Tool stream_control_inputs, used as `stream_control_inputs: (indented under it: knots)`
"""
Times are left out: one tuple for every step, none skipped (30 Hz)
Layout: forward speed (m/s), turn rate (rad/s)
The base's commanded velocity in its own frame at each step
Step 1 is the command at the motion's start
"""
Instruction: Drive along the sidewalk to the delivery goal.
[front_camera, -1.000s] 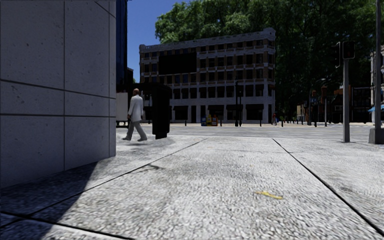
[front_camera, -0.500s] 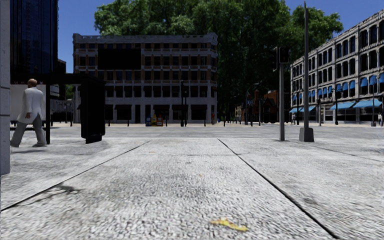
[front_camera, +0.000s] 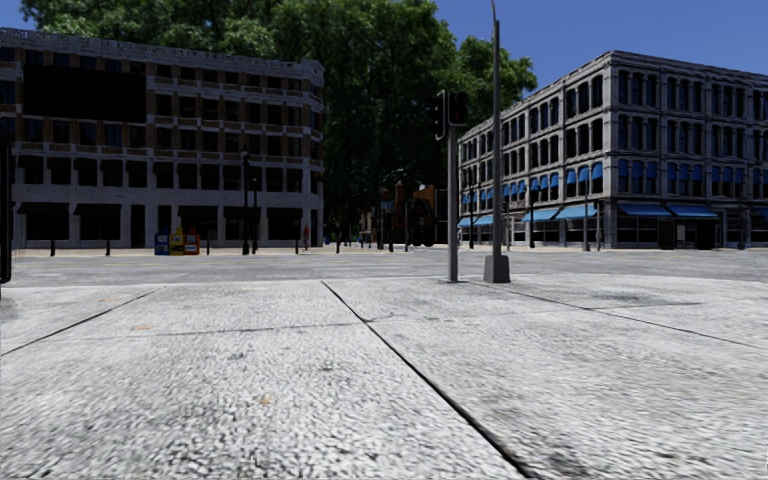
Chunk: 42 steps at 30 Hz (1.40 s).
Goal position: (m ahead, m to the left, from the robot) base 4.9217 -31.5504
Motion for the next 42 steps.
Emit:
stream_control_inputs:
  knots:
    - [1.63, -0.67]
    - [1.63, -0.67]
    - [1.64, -0.67]
    - [1.64, -0.67]
    - [1.64, -0.67]
    - [1.64, -0.67]
    - [1.64, -0.67]
    - [1.64, -0.67]
    - [1.64, -0.67]
    - [1.65, -0.67]
    - [1.65, -0.67]
    - [1.65, -0.67]
    - [1.66, -0.67]
    - [1.68, -0.67]
    - [1.68, -0.67]
    - [1.69, -0.67]
    - [1.70, -0.67]
    - [1.70, -0.67]
    - [1.71, -0.67]
    - [1.71, -0.67]
    - [1.72, -0.67]
    - [1.72, -0.67]
    - [1.72, -0.67]
    - [1.72, -0.67]
    - [1.72, -0.67]
    - [1.72, -0.67]
    - [1.72, -0.67]
    - [1.72, -0.67]
    - [1.72, -0.67]
    - [1.72, -0.67]
    - [1.72, -0.67]
    - [1.72, -0.67]
    - [1.72, -0.67]
    - [1.72, -0.67]
    - [1.72, -0.67]
    - [1.72, -0.67]
    - [1.72, -0.67]
    - [1.73, -0.67]
    - [1.73, -0.67]
    - [1.74, -0.67]
    - [1.74, -0.67]
    - [1.74, -0.67]
